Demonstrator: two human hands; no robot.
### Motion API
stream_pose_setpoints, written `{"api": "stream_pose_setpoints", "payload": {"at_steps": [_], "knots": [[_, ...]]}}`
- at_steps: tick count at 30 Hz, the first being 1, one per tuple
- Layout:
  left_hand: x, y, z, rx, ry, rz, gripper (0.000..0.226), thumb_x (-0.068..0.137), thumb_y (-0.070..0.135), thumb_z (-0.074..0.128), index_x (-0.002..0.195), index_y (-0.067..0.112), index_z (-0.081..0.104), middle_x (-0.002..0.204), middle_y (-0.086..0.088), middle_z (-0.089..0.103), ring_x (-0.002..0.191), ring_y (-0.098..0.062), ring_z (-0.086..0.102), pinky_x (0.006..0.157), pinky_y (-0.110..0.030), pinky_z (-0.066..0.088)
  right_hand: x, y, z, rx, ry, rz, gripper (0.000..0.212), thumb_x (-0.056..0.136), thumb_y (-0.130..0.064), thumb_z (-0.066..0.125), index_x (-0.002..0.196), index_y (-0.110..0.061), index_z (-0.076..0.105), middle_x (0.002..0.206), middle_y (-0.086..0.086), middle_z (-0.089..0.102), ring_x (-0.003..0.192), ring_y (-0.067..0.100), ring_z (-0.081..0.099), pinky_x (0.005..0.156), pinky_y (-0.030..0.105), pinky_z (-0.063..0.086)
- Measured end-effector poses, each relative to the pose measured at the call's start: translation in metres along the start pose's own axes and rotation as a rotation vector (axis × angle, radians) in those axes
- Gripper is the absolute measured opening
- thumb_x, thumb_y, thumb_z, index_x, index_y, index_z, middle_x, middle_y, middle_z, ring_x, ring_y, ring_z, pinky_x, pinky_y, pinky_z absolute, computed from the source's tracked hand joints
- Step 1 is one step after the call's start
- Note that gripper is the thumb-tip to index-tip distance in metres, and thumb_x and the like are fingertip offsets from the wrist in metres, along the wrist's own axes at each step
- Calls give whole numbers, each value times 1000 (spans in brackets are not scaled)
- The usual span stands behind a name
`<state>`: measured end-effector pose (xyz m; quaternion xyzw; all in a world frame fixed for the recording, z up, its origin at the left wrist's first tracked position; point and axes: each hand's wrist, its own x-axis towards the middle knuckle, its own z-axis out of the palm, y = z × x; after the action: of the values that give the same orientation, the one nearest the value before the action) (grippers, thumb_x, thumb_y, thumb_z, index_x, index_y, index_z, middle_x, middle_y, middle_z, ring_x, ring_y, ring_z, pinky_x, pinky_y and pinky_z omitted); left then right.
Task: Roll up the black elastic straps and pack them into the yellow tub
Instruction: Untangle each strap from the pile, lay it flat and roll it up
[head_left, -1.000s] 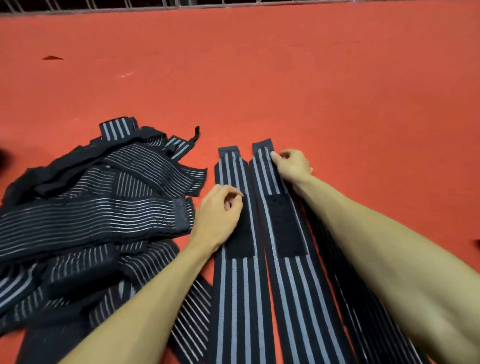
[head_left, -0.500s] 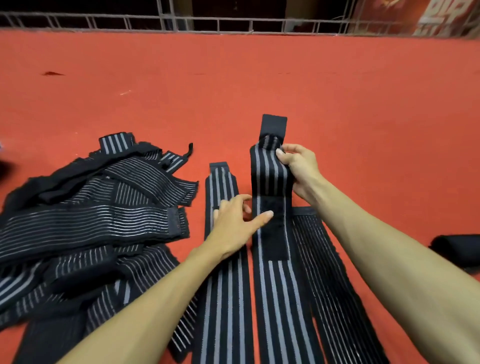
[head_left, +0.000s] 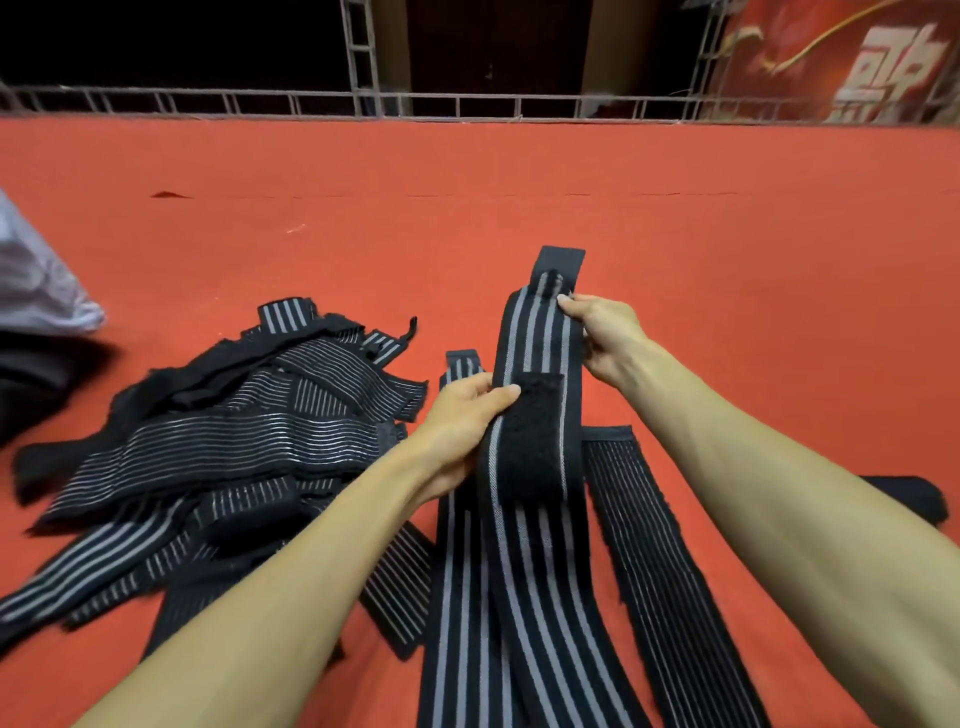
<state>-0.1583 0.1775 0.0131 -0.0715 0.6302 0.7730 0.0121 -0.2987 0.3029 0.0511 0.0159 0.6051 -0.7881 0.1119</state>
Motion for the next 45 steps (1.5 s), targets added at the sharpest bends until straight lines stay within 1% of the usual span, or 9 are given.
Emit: {"api": "stream_pose_setpoints", "payload": {"at_steps": [3,5,9,12,19,24,26,31,45], "knots": [[5,-8,-18,95,42,-54,20,96,6,53,111,-4,62,105,-19,71,94,-27,71,76,-33,59,11,16,8,-196,42,-37,21,89,-9,68,108,-5,62,88,7,66,66,13,59,50,21,47],[12,-20,-31,203,94,-88,22,93,5,54,111,-7,60,109,-24,68,99,-33,68,87,-41,57,22,33,12,-352,53,-28,14,85,-10,73,95,-10,64,87,6,64,71,15,55,54,23,38],[29,-40,-58,345,160,-138,11,89,3,55,100,5,59,84,-11,68,66,-15,65,56,-23,49,47,69,26,-506,51,1,19,79,-11,79,72,-18,62,87,7,64,78,18,52,53,24,35],[55,-52,-82,452,218,-140,39,85,5,63,121,11,51,80,-1,60,49,-5,53,48,-21,42,70,94,36,-542,38,14,20,77,-11,81,68,-18,64,82,4,66,77,15,59,59,22,41],[124,-60,-97,906,455,137,36,95,7,44,128,6,58,121,-10,60,118,-24,51,102,-29,34,101,128,49,-633,76,-42,17,74,-18,84,68,-21,68,88,1,71,86,13,63,75,23,45],[162,-76,-98,1140,530,146,31,97,18,40,89,10,69,98,-16,63,101,-38,53,84,-43,40,109,135,50,-663,123,-61,22,74,-22,84,62,-26,66,91,0,70,90,12,62,75,23,44],[164,-79,-96,1162,575,180,33,98,24,41,80,12,67,89,-14,62,94,-36,52,81,-42,38,111,135,49,-655,119,-56,20,73,-22,85,64,-25,67,90,0,69,88,11,61,73,22,43],[170,-77,-100,1128,604,163,26,99,30,49,115,23,68,114,-4,65,114,-29,49,97,-39,37,114,138,48,-652,98,-77,17,72,-22,86,68,-23,69,87,1,68,98,13,60,75,21,42],[143,-63,-93,950,404,324,8,99,17,49,106,19,52,105,1,52,107,-18,42,89,-27,26,97,119,26,-570,-170,-72,20,75,-7,81,65,-14,64,67,1,65,61,13,61,56,24,51]]}}
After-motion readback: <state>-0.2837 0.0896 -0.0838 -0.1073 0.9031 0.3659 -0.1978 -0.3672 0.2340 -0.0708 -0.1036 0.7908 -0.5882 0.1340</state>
